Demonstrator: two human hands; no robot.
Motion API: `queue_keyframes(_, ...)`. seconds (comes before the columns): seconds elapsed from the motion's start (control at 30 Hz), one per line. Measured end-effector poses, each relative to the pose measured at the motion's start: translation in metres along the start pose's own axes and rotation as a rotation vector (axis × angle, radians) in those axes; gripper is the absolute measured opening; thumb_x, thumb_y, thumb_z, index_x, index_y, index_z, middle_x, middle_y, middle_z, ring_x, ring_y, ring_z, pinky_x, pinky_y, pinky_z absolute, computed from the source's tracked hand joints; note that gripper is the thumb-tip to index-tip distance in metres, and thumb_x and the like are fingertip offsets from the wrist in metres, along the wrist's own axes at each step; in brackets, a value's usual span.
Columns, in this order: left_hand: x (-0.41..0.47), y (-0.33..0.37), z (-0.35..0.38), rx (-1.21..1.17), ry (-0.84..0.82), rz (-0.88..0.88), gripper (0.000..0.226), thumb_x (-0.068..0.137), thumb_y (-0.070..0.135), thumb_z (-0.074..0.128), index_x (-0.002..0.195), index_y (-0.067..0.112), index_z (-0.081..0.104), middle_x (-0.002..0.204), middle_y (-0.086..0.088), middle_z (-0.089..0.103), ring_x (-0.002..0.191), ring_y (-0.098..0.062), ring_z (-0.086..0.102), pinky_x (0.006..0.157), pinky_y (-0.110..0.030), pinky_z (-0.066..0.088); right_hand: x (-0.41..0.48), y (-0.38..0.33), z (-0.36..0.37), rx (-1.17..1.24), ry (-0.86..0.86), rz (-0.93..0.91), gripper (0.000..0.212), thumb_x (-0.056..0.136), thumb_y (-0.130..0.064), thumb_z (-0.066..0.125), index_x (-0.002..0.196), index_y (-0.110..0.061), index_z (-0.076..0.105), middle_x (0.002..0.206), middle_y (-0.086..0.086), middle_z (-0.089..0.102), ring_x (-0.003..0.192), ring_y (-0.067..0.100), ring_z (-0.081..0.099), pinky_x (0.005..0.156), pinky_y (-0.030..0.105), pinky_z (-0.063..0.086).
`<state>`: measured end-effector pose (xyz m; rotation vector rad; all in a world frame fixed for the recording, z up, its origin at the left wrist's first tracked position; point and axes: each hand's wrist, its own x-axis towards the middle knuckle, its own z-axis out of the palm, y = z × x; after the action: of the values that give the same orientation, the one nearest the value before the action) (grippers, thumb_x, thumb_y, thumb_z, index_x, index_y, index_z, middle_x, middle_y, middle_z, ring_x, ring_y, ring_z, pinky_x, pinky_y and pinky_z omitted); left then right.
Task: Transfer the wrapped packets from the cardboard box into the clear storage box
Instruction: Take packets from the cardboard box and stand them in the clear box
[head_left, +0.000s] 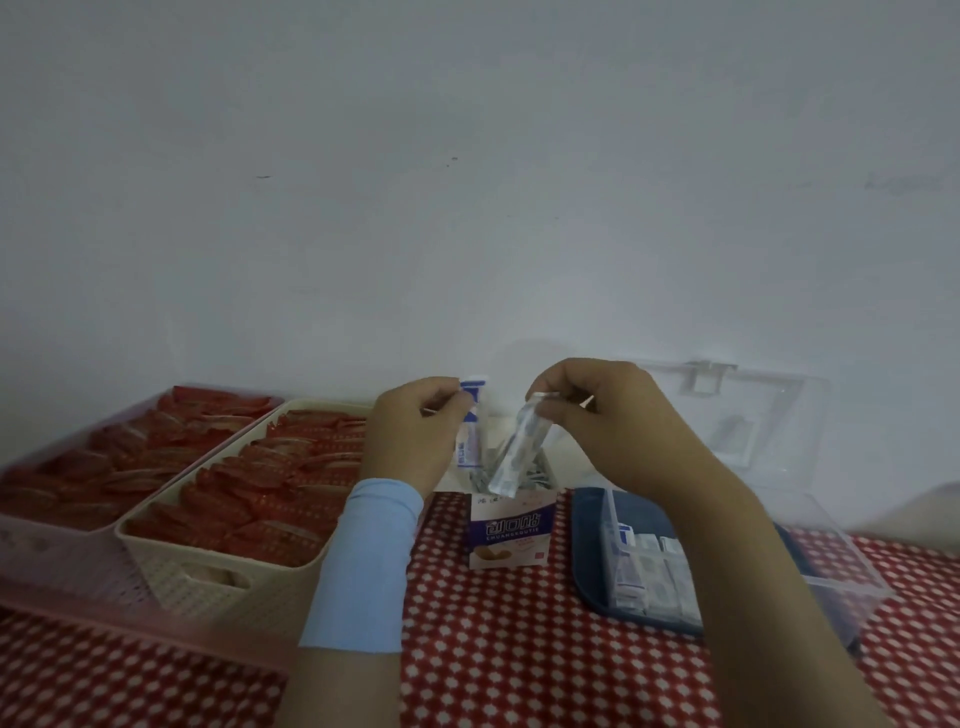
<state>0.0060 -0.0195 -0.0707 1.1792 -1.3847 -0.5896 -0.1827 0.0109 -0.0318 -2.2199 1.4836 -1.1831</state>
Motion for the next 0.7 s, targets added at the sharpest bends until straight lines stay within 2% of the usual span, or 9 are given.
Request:
queue_keyframes(0.1,-0.006,0.01,0.005,-0.078,-0.258,-0.067,0.02,0.089,0.013,0.07,0.08,0.026,0.081,0.08,0.002,0.078,0.081,-0.024,0.074,0.076,-0.041,0.062,0.0,-0.003,0.002,0.005,-0.045,-0.02,0.021,0.095,-0.019,0.066,0.082,-0.035,0.068,0.08,-0.017,0.068,0.075,-0.008,0.058,0.066,0.006,0.041)
queue_keyframes(0.2,-0.008,0.015,0.01,-0.178,-0.34,-0.116,0.011,0.09,0.016,0.071,0.098,0.016,0.079,0.087,0.001,0.078,0.081,-0.017,0.075,0.068,-0.027,0.06,0.001,-0.001,0.006,-0.021,-0.043,-0.022,0.015,0.095,-0.021,0.066,0.085,-0.031,0.069,0.093,-0.016,0.066,0.08,-0.007,0.058,0.069,0.008,0.041)
queue_keyframes(0.27,-0.009,0.014,0.009,-0.183,-0.367,-0.127,0.011,0.091,0.019,0.07,0.097,0.013,0.077,0.085,0.001,0.078,0.077,-0.012,0.074,0.065,-0.023,0.057,0.002,0.002,0.008,-0.003,-0.032,-0.024,0.012,0.095,-0.021,0.066,0.087,-0.029,0.071,0.105,-0.018,0.064,0.084,-0.005,0.058,0.072,0.009,0.04)
queue_keyframes(0.3,-0.009,0.013,0.008,-0.197,-0.376,-0.145,0.011,0.093,0.02,0.068,0.094,0.013,0.077,0.083,0.0,0.077,0.075,-0.013,0.073,0.066,-0.024,0.057,0.002,0.002,0.008,0.014,-0.029,-0.015,0.012,0.095,-0.02,0.066,0.088,-0.029,0.071,0.105,-0.018,0.065,0.084,-0.005,0.059,0.072,0.009,0.04)
queue_keyframes(0.4,-0.009,0.008,0.008,-0.334,-0.423,-0.239,0.019,0.097,0.024,0.061,0.091,0.011,0.074,0.084,-0.005,0.075,0.077,-0.019,0.07,0.071,-0.033,0.056,0.001,0.004,0.006,0.084,-0.021,0.009,0.017,0.095,-0.015,0.065,0.086,-0.028,0.07,0.085,-0.011,0.071,0.077,-0.002,0.062,0.07,0.013,0.044)
queue_keyframes(0.5,-0.012,0.005,0.007,-0.578,-0.539,-0.342,0.036,0.089,0.033,0.068,0.106,0.001,0.072,0.094,-0.014,0.071,0.082,-0.024,0.068,0.074,-0.038,0.056,0.0,0.004,0.003,0.26,-0.043,0.02,0.016,0.093,-0.004,0.063,0.089,-0.017,0.071,0.081,-0.003,0.074,0.075,0.008,0.068,0.072,0.021,0.052)
queue_keyframes(0.57,-0.014,0.005,0.004,-0.654,-0.635,-0.366,0.053,0.085,0.032,0.071,0.118,-0.008,0.063,0.1,-0.018,0.069,0.088,-0.027,0.069,0.076,-0.039,0.057,0.0,0.003,0.002,0.365,-0.051,0.014,0.015,0.093,0.0,0.063,0.093,-0.013,0.071,0.082,0.0,0.074,0.071,0.007,0.066,0.069,0.018,0.051)
queue_keyframes(0.7,-0.02,0.009,0.003,-0.804,-0.708,-0.393,0.041,0.09,0.018,0.062,0.121,-0.01,0.06,0.109,-0.022,0.071,0.095,-0.032,0.072,0.075,-0.038,0.06,-0.001,0.002,0.003,0.458,-0.034,0.033,0.02,0.092,-0.002,0.066,0.104,-0.018,0.071,0.079,-0.003,0.07,0.068,0.006,0.062,0.07,0.018,0.053)
